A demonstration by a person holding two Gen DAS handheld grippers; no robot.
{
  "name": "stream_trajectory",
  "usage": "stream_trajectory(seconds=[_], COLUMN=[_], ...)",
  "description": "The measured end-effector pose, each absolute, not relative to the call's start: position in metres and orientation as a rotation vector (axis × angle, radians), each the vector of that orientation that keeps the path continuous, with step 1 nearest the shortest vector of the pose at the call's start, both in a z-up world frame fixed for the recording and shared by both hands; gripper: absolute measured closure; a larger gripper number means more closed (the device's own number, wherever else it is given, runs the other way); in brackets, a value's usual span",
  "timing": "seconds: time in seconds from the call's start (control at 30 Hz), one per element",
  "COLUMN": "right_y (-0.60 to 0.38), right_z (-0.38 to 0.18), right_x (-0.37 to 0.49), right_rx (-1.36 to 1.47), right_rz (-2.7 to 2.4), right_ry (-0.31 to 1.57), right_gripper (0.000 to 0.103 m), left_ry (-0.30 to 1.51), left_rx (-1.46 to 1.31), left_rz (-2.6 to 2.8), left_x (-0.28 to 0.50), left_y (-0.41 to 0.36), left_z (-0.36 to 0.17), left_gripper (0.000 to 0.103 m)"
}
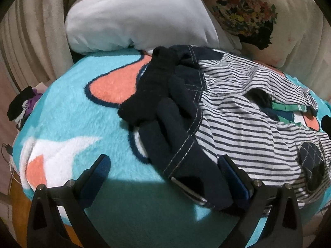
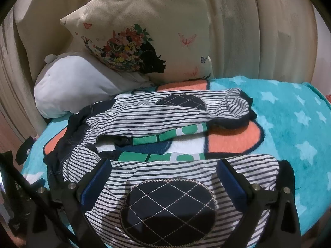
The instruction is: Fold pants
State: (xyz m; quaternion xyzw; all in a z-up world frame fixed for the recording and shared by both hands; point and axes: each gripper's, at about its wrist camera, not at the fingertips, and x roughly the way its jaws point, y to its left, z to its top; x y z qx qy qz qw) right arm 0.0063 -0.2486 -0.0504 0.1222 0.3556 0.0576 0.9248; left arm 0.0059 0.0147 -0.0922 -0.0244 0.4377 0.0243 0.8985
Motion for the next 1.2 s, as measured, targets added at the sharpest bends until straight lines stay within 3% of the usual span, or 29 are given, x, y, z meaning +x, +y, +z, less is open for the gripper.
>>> stream_trajectory(seconds=[0.17,0.63,1.2], right_y=[-0.254,-0.314,-0.343], right_z=[-0.047,-0.011,0.019], right_x=[0.003,0.008,0.035], right_rx=[0.247,0.220,0.174], right_rz=[0.107,0.011,-0.004], right_ry=[0.715,0.636,0.636], right_gripper=[0.000,0.000,0.000], left_ry=[0.869,0.527,0.577], left_rx=[-0.090,0.133,0.236], left_rz=[0.018,0.062,0.030], left_x=[0.005,0.002,0.028], left_y=[0.023,0.026,0.004], left_z=[-0.066,0.061,0.052], left_gripper=[0.000,0.000,0.000])
